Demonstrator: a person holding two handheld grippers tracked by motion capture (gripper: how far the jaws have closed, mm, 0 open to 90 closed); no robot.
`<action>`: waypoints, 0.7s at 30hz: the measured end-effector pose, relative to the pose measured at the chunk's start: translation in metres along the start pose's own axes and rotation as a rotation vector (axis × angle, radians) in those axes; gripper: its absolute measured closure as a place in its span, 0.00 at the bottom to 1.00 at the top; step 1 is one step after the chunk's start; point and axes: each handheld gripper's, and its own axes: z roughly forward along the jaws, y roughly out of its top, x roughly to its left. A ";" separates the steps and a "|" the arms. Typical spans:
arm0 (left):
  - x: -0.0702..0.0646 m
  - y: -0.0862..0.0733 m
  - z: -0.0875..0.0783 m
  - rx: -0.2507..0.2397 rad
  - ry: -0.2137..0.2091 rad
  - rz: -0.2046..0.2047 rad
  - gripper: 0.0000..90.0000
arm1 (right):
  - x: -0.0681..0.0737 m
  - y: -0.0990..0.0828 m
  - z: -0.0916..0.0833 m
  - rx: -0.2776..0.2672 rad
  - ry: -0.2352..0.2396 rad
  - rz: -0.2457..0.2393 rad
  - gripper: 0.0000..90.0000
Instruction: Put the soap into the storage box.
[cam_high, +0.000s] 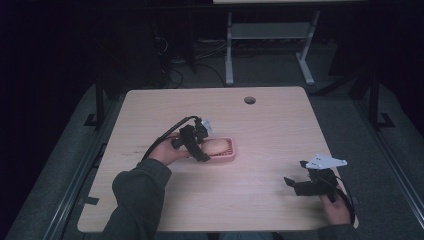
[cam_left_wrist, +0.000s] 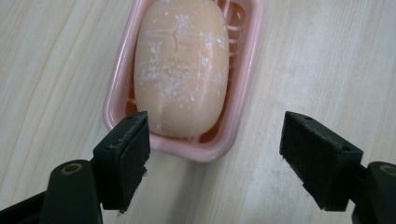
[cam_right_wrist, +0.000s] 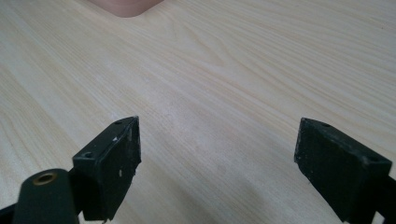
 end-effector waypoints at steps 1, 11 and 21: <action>-0.001 -0.001 -0.001 -0.010 -0.001 -0.003 0.27 | 0.000 0.000 0.000 0.000 0.001 -0.002 0.16; -0.009 -0.020 -0.009 -0.034 -0.005 -0.016 0.27 | -0.001 -0.001 0.000 0.008 -0.007 0.005 0.16; -0.020 -0.035 -0.012 -0.038 -0.001 -0.017 0.26 | -0.001 -0.001 0.000 0.012 -0.009 0.001 0.16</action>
